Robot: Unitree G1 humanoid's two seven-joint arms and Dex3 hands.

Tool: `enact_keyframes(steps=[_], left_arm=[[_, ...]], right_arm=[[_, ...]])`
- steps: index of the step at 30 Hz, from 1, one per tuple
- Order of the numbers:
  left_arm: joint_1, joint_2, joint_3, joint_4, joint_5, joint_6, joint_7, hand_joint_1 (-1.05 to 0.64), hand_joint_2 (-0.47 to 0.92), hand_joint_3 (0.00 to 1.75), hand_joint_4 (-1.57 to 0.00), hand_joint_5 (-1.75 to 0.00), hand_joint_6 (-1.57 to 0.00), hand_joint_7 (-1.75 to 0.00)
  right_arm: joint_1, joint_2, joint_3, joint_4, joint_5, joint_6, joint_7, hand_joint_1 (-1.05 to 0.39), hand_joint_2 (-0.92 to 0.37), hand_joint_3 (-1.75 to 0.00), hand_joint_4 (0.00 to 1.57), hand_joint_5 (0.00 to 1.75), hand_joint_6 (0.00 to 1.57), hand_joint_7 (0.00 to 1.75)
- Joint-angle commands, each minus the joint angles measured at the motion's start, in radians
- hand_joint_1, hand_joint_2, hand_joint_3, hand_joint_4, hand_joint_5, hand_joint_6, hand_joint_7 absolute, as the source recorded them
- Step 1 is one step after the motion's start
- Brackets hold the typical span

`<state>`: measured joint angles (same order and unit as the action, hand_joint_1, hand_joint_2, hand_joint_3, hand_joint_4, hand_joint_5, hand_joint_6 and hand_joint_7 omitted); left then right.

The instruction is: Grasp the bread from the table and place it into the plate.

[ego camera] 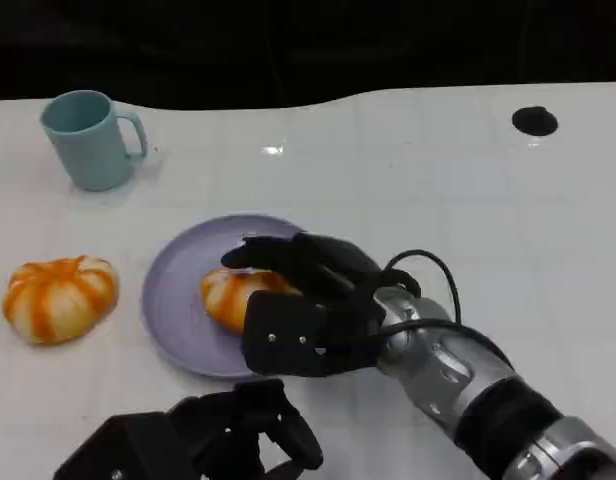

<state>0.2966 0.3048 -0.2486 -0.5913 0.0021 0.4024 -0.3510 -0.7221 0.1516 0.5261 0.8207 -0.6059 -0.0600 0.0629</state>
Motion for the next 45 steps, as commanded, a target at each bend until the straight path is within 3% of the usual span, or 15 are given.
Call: enact_keyframes(steps=[1, 5, 11, 16, 26, 33, 37, 38, 41, 45], left_arm=[[0.006, 0.009, 0.005, -0.001, 0.003, -0.009, 0.003, -0.36, 0.84, 0.67, -0.66, -1.75, -0.61, -1.45], [0.006, 0.007, 0.006, 0.002, 0.001, -0.009, 0.004, -0.36, 0.84, 0.67, -0.67, -1.75, -0.61, -1.45], [-0.001, 0.004, 0.012, 0.005, -0.005, 0.000, 0.004, -0.35, 0.83, 0.67, -0.68, -1.75, -0.61, -1.45], [-0.008, 0.005, 0.019, 0.006, -0.007, 0.015, 0.003, -0.33, 0.83, 0.69, -0.68, -1.75, -0.61, -1.44], [-0.023, 0.008, 0.029, 0.031, -0.016, 0.003, -0.005, -0.34, 0.82, 0.72, -0.68, -1.75, -0.59, -1.43], [-0.024, 0.005, 0.035, 0.034, -0.025, 0.012, -0.006, -0.31, 0.83, 0.72, -0.68, -1.75, -0.58, -1.46], [-0.021, 0.009, 0.038, 0.039, -0.026, -0.001, -0.010, -0.32, 0.84, 0.72, -0.70, -1.75, -0.57, -1.47], [-0.020, 0.009, 0.039, 0.038, -0.026, -0.002, -0.010, -0.33, 0.84, 0.71, -0.69, -1.75, -0.57, -1.47], [-0.019, 0.008, 0.039, 0.030, -0.023, 0.006, -0.006, -0.33, 0.84, 0.69, -0.66, -1.75, -0.58, -1.47], [-0.024, 0.005, 0.044, 0.022, -0.029, 0.024, -0.005, -0.34, 0.84, 0.68, -0.65, -1.75, -0.58, -1.47]], right_arm=[[-0.010, -0.039, 0.026, -0.089, -0.003, 0.047, 0.112, -0.76, -0.92, -0.40, 0.00, 0.07, 0.14, 0.00], [0.024, -0.072, 0.037, -0.213, 0.005, 0.089, 0.196, -0.83, -0.92, -0.45, 0.03, 0.07, 0.15, 0.01], [0.124, -0.145, 0.004, -0.476, 0.049, 0.144, 0.283, -0.76, -0.92, -0.43, 0.10, 0.11, 0.19, 0.02], [0.224, -0.228, -0.038, -0.674, 0.104, 0.136, 0.345, -0.68, -0.92, -0.39, 0.14, 0.14, 0.21, 0.03], [0.422, -0.350, -0.128, -0.890, 0.210, 0.013, 0.321, -0.59, -0.92, -0.28, 0.29, 0.25, 0.33, 0.07], [0.519, -0.402, -0.175, -0.938, 0.204, -0.101, 0.248, -0.55, -0.92, -0.24, 0.44, 0.38, 0.48, 0.14], [0.568, -0.420, -0.204, -0.942, 0.205, -0.177, 0.193, -0.50, -0.92, -0.21, 0.53, 0.53, 0.58, 0.18], [0.581, -0.424, -0.211, -0.949, 0.202, -0.185, 0.184, -0.48, -0.92, -0.20, 0.50, 0.70, 0.63, 0.20], [0.628, -0.435, -0.243, -0.970, 0.211, -0.215, 0.155, -0.44, -0.92, -0.19, 0.52, 0.90, 0.71, 0.26], [0.704, -0.440, -0.304, -0.990, 0.241, -0.268, 0.104, -0.34, -0.92, -0.13, 0.63, 1.11, 0.73, 0.65]])
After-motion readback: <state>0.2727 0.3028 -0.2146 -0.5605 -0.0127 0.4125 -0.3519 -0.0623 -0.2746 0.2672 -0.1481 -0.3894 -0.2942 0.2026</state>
